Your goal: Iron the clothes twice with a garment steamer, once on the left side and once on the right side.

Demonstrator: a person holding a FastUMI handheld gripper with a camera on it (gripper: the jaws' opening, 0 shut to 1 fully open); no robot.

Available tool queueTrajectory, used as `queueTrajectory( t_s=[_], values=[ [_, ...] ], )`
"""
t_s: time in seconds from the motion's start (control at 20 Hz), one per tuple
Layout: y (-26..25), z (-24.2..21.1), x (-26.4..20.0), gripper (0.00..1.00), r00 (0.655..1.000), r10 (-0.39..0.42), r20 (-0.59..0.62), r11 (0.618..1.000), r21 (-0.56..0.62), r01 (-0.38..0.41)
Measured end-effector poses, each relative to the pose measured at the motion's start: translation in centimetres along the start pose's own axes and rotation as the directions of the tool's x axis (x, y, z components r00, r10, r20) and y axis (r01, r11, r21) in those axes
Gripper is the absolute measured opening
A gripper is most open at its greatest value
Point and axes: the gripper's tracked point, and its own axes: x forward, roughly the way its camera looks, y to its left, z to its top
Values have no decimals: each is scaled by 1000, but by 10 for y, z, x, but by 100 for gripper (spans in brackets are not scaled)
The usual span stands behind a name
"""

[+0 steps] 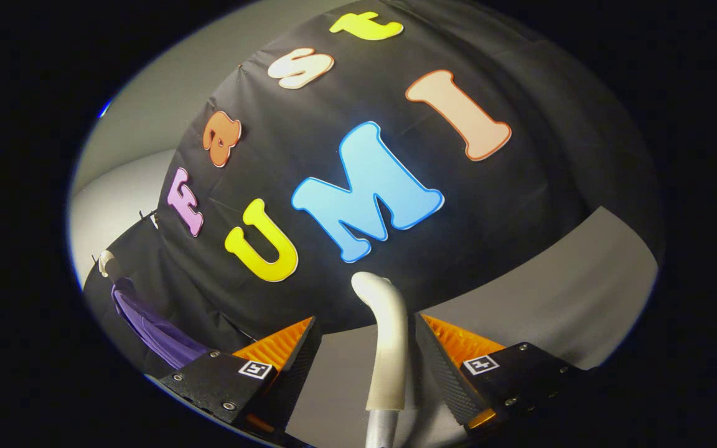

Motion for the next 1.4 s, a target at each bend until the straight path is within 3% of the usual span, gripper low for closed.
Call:
queueTrajectory(
  t_s=[0.1,0.25,0.55,0.7,0.75,1.0,1.15,1.2,1.4],
  values=[
    [-11,-9,8,94,999,10,-45,998,54,-7],
    [-6,-16,14,94,991,103,-89,985,150,-89],
    [-23,-42,34,93,971,131,-199,967,241,-81],
    [-12,-50,38,91,954,198,-226,951,281,-130],
    [-9,-53,40,89,950,210,-230,945,296,-137],
    [-14,-54,47,59,946,233,-227,911,392,-130],
    [-20,-50,48,54,950,237,-205,888,442,-126],
    [-21,-51,46,45,949,240,-205,884,450,-127],
    [-18,-51,46,37,948,248,-201,889,436,-140]
  ],
)
